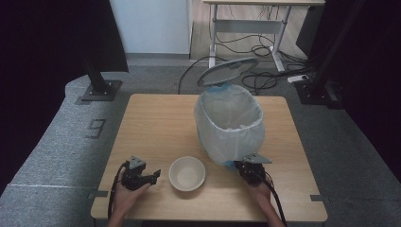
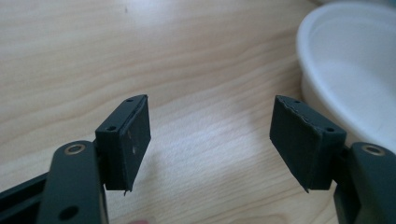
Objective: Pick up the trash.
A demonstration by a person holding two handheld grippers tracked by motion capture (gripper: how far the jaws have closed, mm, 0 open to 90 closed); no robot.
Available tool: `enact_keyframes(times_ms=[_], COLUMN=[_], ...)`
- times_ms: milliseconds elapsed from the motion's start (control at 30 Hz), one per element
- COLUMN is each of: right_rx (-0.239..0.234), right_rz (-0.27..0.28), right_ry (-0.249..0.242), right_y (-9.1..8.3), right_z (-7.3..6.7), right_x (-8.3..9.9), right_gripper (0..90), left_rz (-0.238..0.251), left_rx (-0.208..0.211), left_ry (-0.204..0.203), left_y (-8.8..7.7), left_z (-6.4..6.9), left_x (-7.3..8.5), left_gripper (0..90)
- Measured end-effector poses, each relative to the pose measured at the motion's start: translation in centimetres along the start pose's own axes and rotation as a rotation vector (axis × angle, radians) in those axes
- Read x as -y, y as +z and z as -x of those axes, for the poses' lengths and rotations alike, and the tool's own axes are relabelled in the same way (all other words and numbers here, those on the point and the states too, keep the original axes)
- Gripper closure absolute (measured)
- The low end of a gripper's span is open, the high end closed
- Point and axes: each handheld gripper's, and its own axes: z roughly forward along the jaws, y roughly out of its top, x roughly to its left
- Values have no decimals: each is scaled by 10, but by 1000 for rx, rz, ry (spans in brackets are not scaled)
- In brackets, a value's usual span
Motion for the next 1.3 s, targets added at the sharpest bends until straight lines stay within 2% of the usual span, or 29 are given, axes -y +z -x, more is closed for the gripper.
enact_keyframes(times_ms=[200,433,533,733,900,967,1233,1300], right_rx=[-3,-2,-2,-1,0,-1,-1,1], right_rz=[-1,0,0,1,1,2,1,1], right_ry=[-3,-5,-5,-5,-3,-3,-5,-6], right_y=[0,0,0,0,0,0,0,0], right_z=[0,0,0,0,0,0,0,0], right_x=[0,0,0,0,0,0,0,0], right_gripper=[896,896,895,896,896,895,895,895], left_rz=[50,118,129,110,69,50,10,-3], left_rx=[19,39,53,82,104,126,166,174], left_ry=[-4,14,14,14,25,28,27,38], left_y=[-6,-11,-13,-8,2,6,17,20], left_z=[7,16,18,21,24,25,29,32], left_x=[-7,-14,-17,-22,-22,-22,-21,-21], left_gripper=[299,314,326,342,349,363,425,442])
